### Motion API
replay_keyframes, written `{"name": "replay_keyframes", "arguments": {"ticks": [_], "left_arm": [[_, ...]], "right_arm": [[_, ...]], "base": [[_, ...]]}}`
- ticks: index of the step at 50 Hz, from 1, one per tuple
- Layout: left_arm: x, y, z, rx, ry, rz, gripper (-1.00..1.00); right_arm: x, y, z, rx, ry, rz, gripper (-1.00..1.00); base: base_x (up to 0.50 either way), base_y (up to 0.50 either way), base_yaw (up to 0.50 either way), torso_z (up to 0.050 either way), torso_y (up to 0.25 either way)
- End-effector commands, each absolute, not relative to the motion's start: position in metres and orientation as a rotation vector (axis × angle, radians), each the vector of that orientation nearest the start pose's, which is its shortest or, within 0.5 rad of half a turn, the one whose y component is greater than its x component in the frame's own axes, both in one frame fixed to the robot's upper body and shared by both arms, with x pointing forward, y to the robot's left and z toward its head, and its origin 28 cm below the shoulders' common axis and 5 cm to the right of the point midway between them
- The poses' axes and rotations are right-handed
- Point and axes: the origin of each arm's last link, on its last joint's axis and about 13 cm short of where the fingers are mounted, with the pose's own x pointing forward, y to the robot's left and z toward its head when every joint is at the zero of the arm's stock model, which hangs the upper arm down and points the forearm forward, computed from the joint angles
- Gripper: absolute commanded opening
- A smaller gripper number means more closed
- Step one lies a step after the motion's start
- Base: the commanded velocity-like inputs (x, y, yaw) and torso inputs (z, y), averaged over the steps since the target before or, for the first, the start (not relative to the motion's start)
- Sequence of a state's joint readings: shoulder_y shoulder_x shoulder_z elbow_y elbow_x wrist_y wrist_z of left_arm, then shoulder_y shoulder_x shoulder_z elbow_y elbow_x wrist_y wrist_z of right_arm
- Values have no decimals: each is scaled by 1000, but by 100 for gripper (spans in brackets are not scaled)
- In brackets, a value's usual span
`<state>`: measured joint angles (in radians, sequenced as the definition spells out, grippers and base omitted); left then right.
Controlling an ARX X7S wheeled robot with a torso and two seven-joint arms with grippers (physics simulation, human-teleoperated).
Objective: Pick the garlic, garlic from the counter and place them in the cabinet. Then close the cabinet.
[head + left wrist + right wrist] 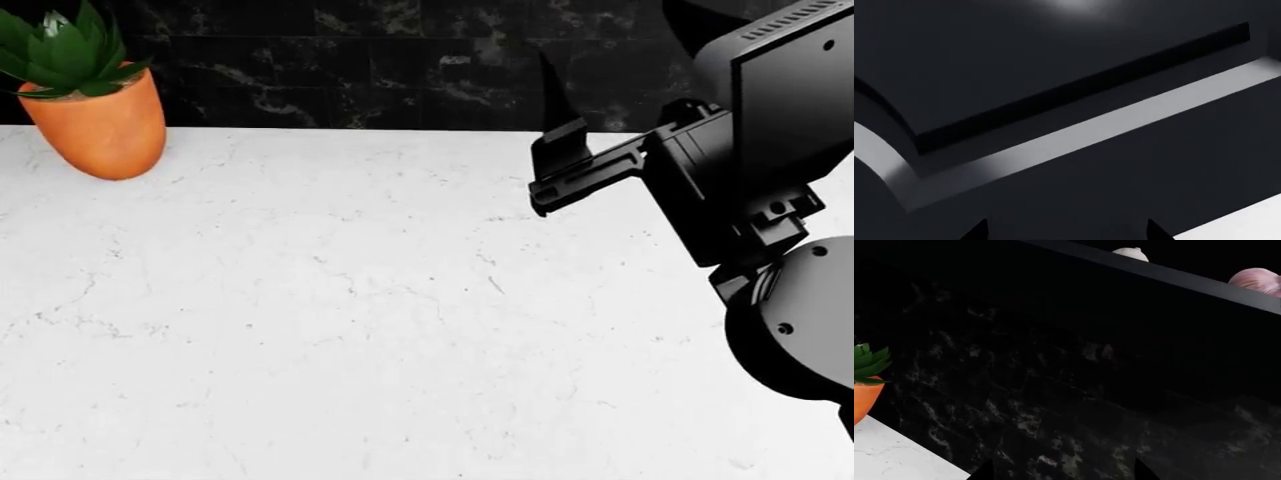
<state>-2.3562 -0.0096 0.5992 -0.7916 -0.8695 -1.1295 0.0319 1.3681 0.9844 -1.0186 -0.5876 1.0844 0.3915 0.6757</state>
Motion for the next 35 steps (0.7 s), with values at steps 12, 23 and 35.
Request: {"name": "replay_keyframes", "arguments": {"ticks": [12,23,35], "left_arm": [[249,113,553,257,-147,-592,100],[246,118,561,256,-180,-624,100],[275,129,549,209,-59,-609,100]], "right_arm": [[239,-125,294,-355,-433,232,100],[240,-124,294,-357,-433,238,100],[241,-123,294,-358,-436,244,100]], "base": [[3,-1,-1,0,0],[0,0,0,0,0],[3,0,-1,0,0]]}}
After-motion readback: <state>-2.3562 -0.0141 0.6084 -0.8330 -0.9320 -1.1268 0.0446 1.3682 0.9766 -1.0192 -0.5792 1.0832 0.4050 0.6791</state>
